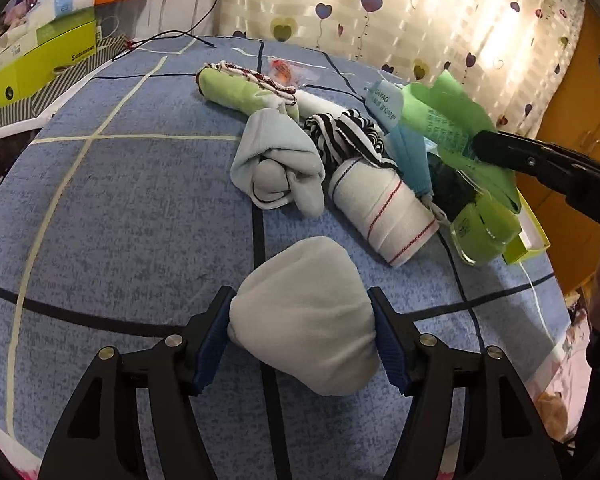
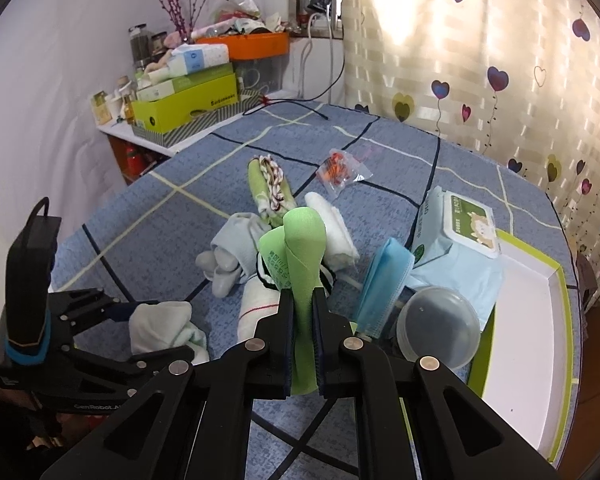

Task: Organize soft objects
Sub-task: 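Carry the green glove with the right gripper into the white tray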

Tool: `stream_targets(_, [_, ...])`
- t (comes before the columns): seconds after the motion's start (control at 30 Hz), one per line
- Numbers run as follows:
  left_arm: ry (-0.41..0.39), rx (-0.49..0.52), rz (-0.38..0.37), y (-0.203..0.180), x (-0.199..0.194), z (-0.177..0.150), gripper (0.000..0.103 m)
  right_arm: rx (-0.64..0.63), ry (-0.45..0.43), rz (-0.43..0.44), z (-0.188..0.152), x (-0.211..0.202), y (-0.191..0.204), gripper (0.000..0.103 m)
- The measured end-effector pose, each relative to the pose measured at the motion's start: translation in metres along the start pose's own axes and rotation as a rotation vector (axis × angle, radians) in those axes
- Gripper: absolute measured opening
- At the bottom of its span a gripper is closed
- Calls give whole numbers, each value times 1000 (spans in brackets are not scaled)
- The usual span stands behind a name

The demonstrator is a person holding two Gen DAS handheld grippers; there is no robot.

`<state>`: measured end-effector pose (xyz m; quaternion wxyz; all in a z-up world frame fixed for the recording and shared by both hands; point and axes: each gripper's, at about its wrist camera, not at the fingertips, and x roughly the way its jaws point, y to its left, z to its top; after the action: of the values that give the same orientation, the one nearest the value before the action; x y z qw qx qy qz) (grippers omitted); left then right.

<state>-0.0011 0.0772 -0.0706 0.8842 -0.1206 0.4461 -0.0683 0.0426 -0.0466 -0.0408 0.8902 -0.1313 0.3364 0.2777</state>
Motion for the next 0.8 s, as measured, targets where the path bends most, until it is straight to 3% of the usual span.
stream_targets(0.07, [-2, -12, -2, 1, 0, 0, 66, 5, -5, 1, -1, -2, -1, 8])
stream_targets(0.23, [-7, -9, -7, -4, -4, -1, 45, 5, -18, 6, -1, -7, -2, 8])
stream_targets(0.33, [-18, 2, 6, -8, -7, 0, 41, 5, -35, 9, -1, -14, -1, 8])
stream_targets(0.8, [-136, -6, -15, -32, -47, 28, 40, 61, -151, -10, -9, -65, -22, 8])
